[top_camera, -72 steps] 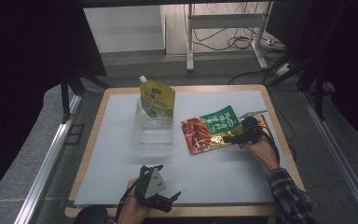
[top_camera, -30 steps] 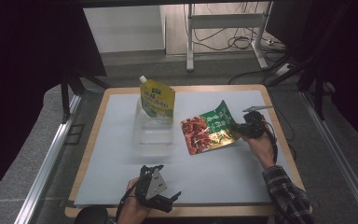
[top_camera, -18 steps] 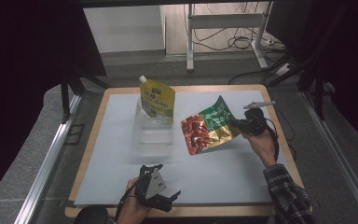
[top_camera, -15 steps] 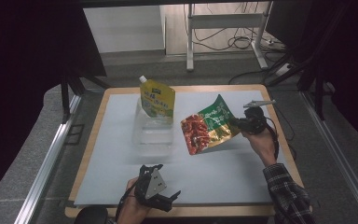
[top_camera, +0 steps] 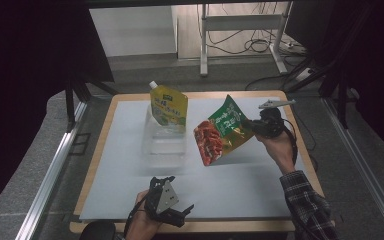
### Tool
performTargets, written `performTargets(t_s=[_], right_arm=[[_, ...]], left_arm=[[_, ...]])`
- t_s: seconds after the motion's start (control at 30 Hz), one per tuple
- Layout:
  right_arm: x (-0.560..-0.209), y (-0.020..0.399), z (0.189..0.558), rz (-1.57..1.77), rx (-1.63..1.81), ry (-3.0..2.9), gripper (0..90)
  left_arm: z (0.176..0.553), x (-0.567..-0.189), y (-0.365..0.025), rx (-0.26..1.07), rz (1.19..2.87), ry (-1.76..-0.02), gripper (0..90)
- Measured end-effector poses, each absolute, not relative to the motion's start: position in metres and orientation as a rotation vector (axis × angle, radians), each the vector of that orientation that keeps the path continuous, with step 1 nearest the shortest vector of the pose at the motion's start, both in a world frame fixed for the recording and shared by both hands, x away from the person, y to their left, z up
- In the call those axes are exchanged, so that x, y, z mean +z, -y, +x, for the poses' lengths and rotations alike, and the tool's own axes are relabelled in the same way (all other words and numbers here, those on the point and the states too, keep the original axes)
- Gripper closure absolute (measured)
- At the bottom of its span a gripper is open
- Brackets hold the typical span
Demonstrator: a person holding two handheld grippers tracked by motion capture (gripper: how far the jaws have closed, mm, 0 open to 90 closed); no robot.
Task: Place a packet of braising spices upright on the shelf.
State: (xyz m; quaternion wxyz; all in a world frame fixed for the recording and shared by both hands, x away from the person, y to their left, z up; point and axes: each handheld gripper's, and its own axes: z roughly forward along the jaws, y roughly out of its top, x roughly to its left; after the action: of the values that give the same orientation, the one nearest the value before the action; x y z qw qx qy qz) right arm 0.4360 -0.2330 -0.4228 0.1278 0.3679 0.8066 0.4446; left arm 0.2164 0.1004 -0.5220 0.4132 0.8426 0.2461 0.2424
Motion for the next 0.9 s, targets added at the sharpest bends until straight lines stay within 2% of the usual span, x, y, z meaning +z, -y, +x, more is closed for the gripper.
performTargets(t_s=[0.9], right_arm=[[-0.363,0.194,0.43,0.861,1.304,-2.407,89.1]], left_arm=[[0.217,-0.521,-0.104,0.589,2.09,-0.637,0.0]])
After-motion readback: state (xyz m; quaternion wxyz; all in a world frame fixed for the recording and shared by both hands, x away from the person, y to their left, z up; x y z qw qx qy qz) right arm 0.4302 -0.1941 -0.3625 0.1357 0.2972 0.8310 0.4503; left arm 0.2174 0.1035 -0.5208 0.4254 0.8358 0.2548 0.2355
